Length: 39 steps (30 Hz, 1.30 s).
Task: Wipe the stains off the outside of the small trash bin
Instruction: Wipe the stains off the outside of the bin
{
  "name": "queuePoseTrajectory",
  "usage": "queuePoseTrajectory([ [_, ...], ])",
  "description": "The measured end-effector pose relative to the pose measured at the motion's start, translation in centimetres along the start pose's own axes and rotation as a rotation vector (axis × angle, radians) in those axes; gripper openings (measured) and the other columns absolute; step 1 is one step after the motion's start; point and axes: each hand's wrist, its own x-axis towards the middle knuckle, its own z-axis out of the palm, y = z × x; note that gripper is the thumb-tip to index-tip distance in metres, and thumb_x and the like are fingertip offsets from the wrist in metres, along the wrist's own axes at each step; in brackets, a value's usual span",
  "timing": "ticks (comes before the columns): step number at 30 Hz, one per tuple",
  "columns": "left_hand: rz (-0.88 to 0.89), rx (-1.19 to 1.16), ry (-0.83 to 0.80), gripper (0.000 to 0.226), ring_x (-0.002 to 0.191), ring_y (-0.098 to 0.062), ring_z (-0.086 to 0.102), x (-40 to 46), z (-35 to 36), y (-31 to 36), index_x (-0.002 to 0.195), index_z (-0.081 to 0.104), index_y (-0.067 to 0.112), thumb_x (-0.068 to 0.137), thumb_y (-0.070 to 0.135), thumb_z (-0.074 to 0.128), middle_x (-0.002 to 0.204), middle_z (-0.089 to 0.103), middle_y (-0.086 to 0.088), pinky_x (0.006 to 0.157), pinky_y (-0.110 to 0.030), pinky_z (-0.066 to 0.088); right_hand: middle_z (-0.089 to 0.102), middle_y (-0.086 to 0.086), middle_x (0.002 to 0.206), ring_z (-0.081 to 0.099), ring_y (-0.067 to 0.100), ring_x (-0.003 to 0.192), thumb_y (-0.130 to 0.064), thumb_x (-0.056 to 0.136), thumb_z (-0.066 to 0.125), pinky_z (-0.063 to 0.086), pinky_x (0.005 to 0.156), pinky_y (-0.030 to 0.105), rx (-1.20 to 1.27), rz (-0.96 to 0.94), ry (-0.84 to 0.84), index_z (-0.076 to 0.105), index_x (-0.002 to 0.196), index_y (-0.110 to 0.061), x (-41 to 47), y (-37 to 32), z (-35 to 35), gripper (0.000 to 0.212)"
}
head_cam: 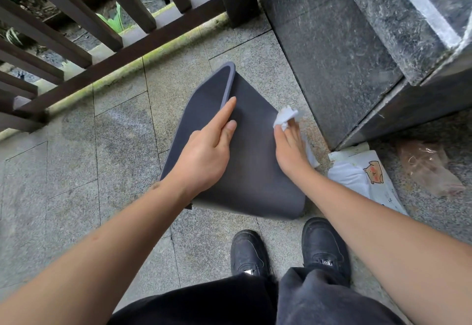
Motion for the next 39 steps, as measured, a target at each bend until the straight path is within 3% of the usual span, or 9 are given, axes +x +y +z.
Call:
queuePoseTrajectory([
  [3,0.018,0.013,0.005,0.044,0.078,0.002,0.056,0.1,0.0,-0.2,0.147,0.029,0.056,0.105,0.048,0.037,0.097,0.054,0.008,0.070,0.003,0.030,0.014,0.011,0.169,0.009,0.031,0.156,-0.035,0.098,0.015,0.006,0.124,0.054,-0.040,-0.145,-0.015,0.024,0.158,-0.009,0.3,-3.7,0.7,0.066],
  [5,0.010,0.001,0.038,0.043,0.095,-0.002,0.057,0.2,-0.1,-0.7,0.146,0.032,0.055,0.105,0.048,0.038,0.100,0.064,-0.002,0.073,-0.005,0.032,0.011,0.013,0.169,0.003,0.030,0.157,-0.037,0.098,0.016,0.001,0.124,0.056,-0.102,-0.221,-0.038,0.024,0.158,-0.008,-0.6,-5.5,1.5,0.067],
  [11,-0.004,-0.119,0.085,0.040,0.135,0.001,0.043,-0.7,0.2,-1.6,0.145,0.047,0.041,0.106,0.041,0.038,0.144,0.053,0.018,0.114,-0.026,0.031,0.002,-0.001,0.171,-0.016,0.012,0.156,-0.037,0.107,0.026,-0.005,0.126,0.049,-0.170,-0.575,-0.199,0.009,0.162,-0.021,-7.7,-6.6,3.3,0.059],
  [17,-0.024,-0.155,0.121,0.042,0.097,0.030,0.047,0.6,1.1,-2.1,0.147,0.042,0.044,0.107,0.033,0.039,0.112,0.059,0.043,0.086,-0.001,0.033,0.023,0.002,0.167,-0.010,0.010,0.156,-0.044,0.106,0.025,-0.004,0.127,0.042,-0.298,-0.718,-0.323,0.053,0.142,-0.011,-10.4,-1.7,2.2,0.057],
  [21,-0.033,-0.202,0.137,0.048,0.109,0.043,0.019,2.1,0.9,-2.9,0.152,0.035,0.042,0.106,0.030,0.040,0.145,0.035,0.030,0.088,0.009,0.016,0.022,0.004,0.167,0.006,0.013,0.157,-0.038,0.106,0.031,0.010,0.126,0.047,-0.190,-0.520,-0.204,0.037,0.151,-0.014,-10.1,2.9,1.3,0.051],
  [28,0.107,-0.170,0.155,0.052,0.122,0.032,0.027,1.4,0.4,-1.8,0.151,0.034,0.045,0.105,0.024,0.043,0.132,0.034,0.051,0.096,0.005,0.019,0.022,-0.013,0.167,0.014,-0.001,0.153,-0.041,0.106,0.026,0.016,0.125,0.028,0.054,-0.066,-0.041,0.022,0.160,-0.023,-8.4,6.1,-0.2,0.057],
  [33,0.250,-0.397,0.064,0.063,0.146,0.001,0.021,1.0,-1.1,-0.4,0.156,0.028,0.037,0.102,0.008,0.044,0.158,0.029,0.025,0.122,-0.030,0.015,0.032,-0.010,0.164,0.025,0.004,0.151,-0.045,0.103,0.027,0.020,0.123,0.024,0.165,-0.055,0.093,0.028,0.159,-0.022,-7.2,4.4,-1.3,0.060],
  [37,0.257,-0.428,-0.063,0.076,0.149,-0.010,0.022,0.8,-0.7,0.4,0.154,0.020,0.050,0.098,0.004,0.044,0.160,0.026,0.023,0.120,-0.052,0.019,0.034,-0.020,0.158,0.028,-0.009,0.144,-0.046,0.103,0.027,0.018,0.111,0.004,0.181,-0.109,0.114,0.031,0.156,-0.028,-6.6,3.1,-2.5,0.056],
  [39,0.250,-0.411,-0.140,0.082,0.145,-0.020,0.035,0.6,-0.7,0.6,0.152,0.014,0.056,0.095,0.006,0.045,0.158,0.031,0.021,0.116,-0.056,0.027,0.040,-0.021,0.153,0.034,-0.008,0.141,-0.042,0.105,0.029,0.024,0.113,0.012,0.173,-0.138,0.120,0.036,0.152,-0.032,-6.3,2.7,-2.9,0.049],
])
